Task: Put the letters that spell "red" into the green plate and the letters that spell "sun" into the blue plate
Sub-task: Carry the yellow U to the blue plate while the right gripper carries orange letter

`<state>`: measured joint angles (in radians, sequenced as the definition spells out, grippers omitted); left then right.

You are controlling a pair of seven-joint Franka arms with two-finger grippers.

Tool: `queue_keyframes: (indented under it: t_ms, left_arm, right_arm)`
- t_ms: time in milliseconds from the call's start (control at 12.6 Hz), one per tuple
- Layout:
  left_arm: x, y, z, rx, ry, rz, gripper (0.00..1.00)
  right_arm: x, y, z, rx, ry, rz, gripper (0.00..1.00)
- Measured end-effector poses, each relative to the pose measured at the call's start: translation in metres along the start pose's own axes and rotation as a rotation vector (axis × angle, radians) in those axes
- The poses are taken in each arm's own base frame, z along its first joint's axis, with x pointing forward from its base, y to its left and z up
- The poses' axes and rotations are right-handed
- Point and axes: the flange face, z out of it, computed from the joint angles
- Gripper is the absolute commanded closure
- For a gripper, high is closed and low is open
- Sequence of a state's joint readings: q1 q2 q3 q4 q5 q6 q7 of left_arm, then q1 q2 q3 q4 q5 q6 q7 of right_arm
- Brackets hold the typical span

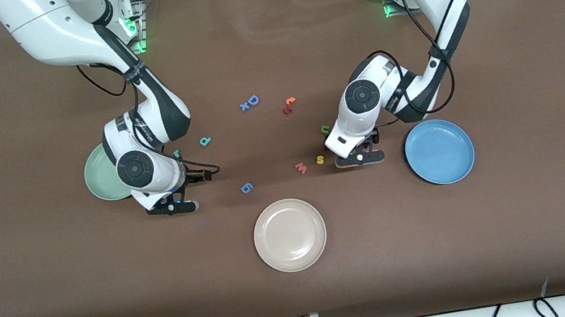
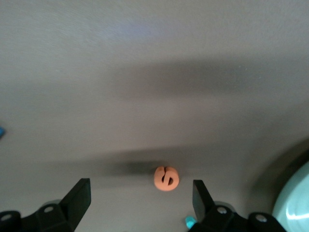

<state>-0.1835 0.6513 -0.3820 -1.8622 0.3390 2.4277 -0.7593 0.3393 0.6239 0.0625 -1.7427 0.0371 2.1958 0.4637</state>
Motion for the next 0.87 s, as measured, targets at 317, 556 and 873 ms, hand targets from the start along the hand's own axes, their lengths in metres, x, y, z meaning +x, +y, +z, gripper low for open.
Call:
queue_keyframes:
  t_ms: [317, 556, 873]
  left_arm:
    - [0.002, 0.0, 0.01, -0.018, 0.004, -0.005, 0.28]
    - [0.003, 0.0, 0.011, -0.019, 0.004, -0.005, 0.67]
    - [0.004, 0.0, 0.01, -0.02, 0.008, -0.007, 0.98]
  right_arm:
    - [-0.004, 0.007, 0.022, 0.006, 0.015, 0.006, 0.45]
    - [-0.004, 0.007, 0.024, 0.004, 0.013, 0.005, 0.47]
    - [-0.006, 0.011, 0.031, -0.002, 0.0, -0.006, 0.49]
